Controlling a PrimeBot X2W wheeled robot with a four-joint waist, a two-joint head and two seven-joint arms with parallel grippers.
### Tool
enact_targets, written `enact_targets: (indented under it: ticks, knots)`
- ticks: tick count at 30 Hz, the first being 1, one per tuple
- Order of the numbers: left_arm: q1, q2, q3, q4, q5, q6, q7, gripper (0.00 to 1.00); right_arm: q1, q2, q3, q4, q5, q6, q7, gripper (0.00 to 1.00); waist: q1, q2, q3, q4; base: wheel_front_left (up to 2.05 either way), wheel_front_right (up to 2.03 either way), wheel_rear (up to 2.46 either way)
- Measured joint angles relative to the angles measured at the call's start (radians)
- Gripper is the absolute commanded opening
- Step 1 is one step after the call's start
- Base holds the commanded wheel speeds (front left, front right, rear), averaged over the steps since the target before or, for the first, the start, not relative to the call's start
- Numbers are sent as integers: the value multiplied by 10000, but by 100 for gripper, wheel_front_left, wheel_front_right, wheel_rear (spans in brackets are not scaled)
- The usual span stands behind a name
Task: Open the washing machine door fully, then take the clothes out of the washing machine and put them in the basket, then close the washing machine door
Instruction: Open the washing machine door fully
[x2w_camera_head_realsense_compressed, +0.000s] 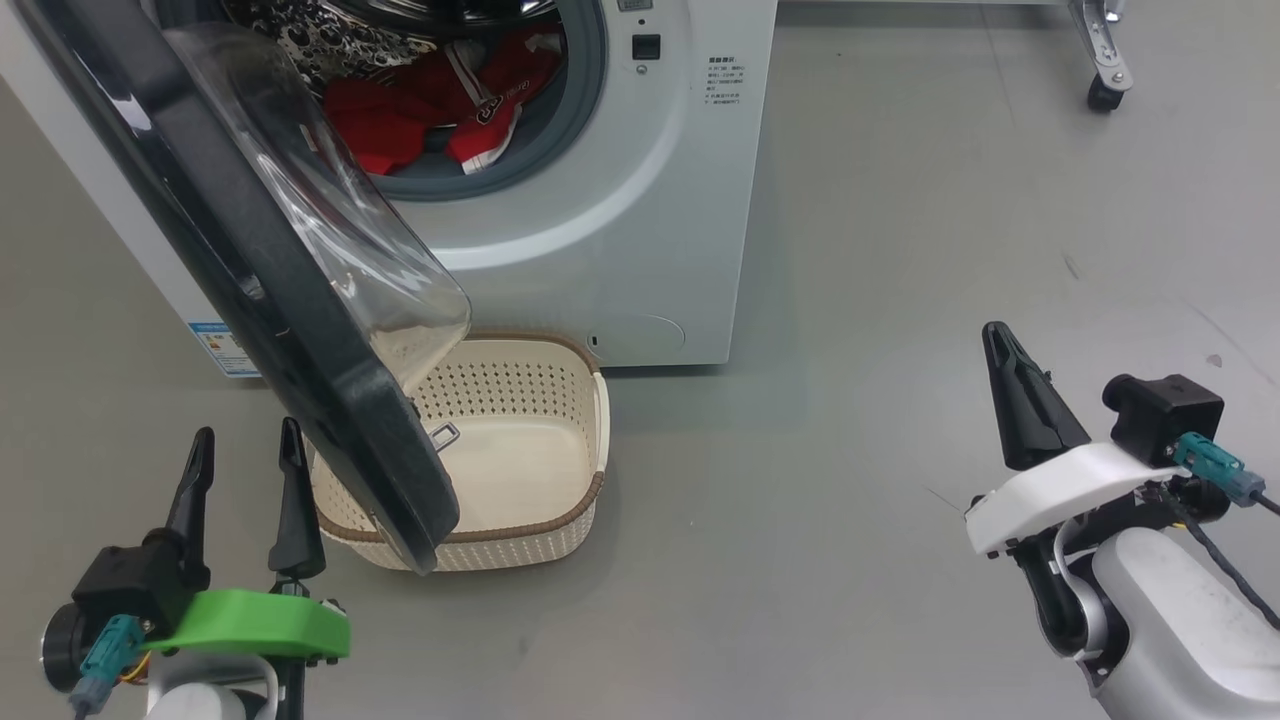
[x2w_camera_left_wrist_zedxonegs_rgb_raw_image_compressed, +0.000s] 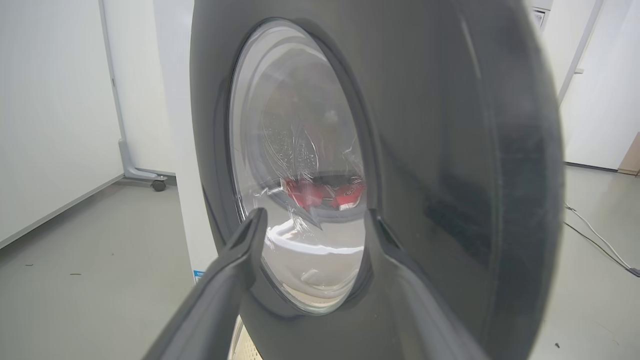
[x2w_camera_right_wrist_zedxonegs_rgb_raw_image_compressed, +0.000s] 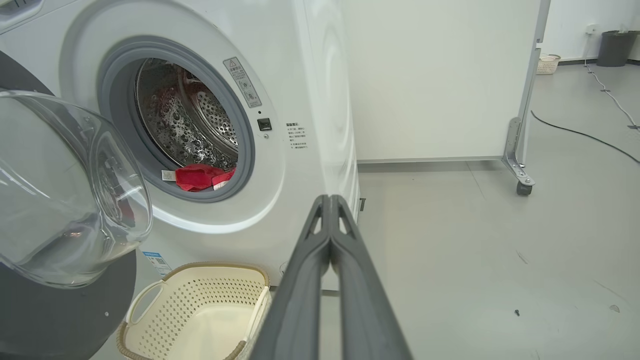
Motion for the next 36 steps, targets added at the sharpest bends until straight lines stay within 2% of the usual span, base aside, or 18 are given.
enact_targets:
  ticks: [16,17,18,19,36]
  knots:
    - [199,0,15,98,0,-19,0,100,1886,767,-982,-834,-1452,-44,0,0,0,0,-177,-25,0,0,0]
    - [253,0,10,107,0,-19,0,100,1972,782,-1020,-857,-1563,-44,0,18,0,0,-185,-30,0,0,0]
    - [277,0,8,107,0,-19,0,100,2053,794,-1068,-901,-1645,-52,0,69,0,0,-184,-35,0,0,0]
    - [276,0,8,107,0,-19,0,100,2120,792,-1114,-943,-1781,-52,0,100,0,0,-175,-39,0,0,0]
    - [277,0,-171,278,0,-102,0,100,2769,1183,-1522,-1365,-2824,-52,0,100,0,0,-159,-31,0,0,0]
